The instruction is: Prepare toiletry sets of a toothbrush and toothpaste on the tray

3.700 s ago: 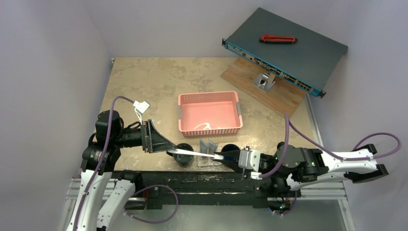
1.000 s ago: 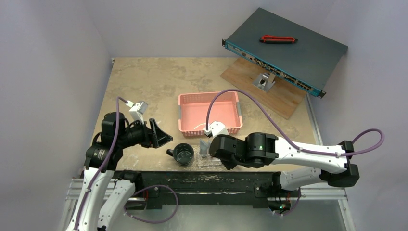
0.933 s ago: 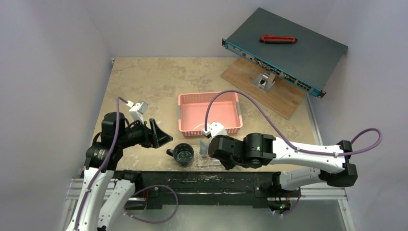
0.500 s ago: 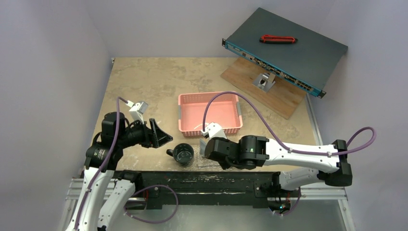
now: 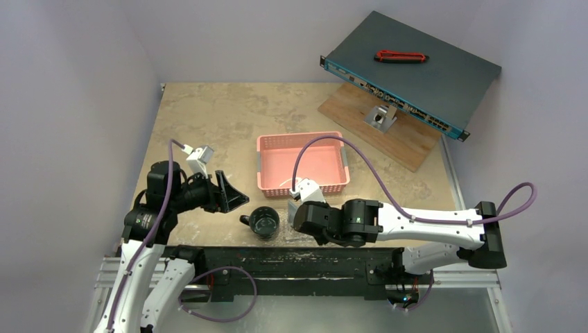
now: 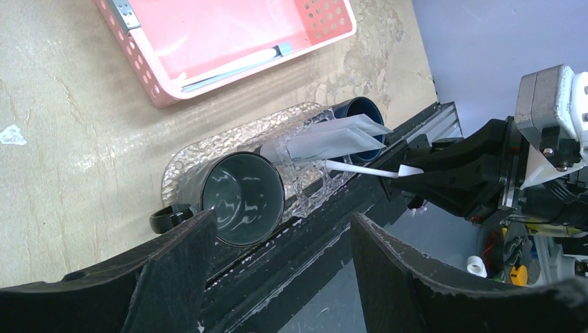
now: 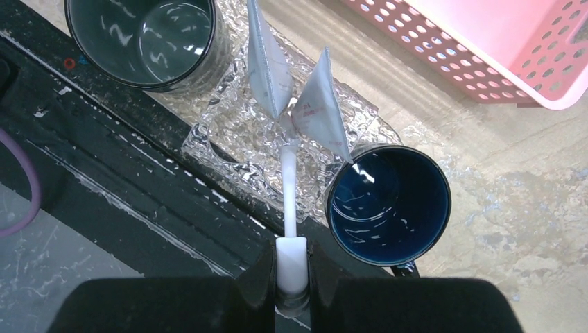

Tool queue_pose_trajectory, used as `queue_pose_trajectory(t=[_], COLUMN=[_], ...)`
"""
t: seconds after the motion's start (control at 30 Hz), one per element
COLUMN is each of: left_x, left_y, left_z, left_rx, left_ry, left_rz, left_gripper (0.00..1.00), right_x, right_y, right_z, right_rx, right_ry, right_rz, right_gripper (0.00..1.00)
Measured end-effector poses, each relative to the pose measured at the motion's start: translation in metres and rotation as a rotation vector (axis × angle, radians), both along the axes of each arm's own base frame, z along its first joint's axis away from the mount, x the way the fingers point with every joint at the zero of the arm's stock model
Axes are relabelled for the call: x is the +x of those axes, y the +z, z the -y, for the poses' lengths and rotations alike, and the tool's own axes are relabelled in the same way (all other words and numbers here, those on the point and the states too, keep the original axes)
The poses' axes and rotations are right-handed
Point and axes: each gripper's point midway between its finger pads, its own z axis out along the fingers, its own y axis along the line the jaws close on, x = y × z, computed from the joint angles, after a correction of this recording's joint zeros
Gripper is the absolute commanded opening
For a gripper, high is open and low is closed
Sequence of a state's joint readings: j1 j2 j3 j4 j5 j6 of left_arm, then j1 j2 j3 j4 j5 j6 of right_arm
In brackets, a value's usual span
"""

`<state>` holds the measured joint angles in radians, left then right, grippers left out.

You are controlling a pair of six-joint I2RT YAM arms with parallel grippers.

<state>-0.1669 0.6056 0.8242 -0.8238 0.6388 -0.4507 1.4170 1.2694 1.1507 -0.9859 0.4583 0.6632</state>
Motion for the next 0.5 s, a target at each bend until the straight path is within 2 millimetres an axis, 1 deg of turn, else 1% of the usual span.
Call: queue_pose_trajectory(t=[0.33, 0.4, 0.5], left_x=[0.0005, 0.0005, 0.0007], left_y=[-0.0007, -0.0009, -0.0011], left_z=[0.0001, 0.0001, 0.0001], left_rx=[0.001, 0.001, 0.001], left_ry=[0.0, 0.0, 0.0], left_rz=[-0.005, -0.006, -0.007], left_gripper=[0.69, 0.69, 0.69], right_x=[0.0036, 0.004, 0.0045], right_y=[-0.0022, -0.0032, -0.0047], right_z=[-0.0013, -0.0006, 0.0007], right_rx=[0.011, 0.009, 0.003], right_ry=[-0.023, -0.025, -0.027], right_rz=[0.016, 0.018, 0.021], right_gripper=[0.0, 0.03, 0.11])
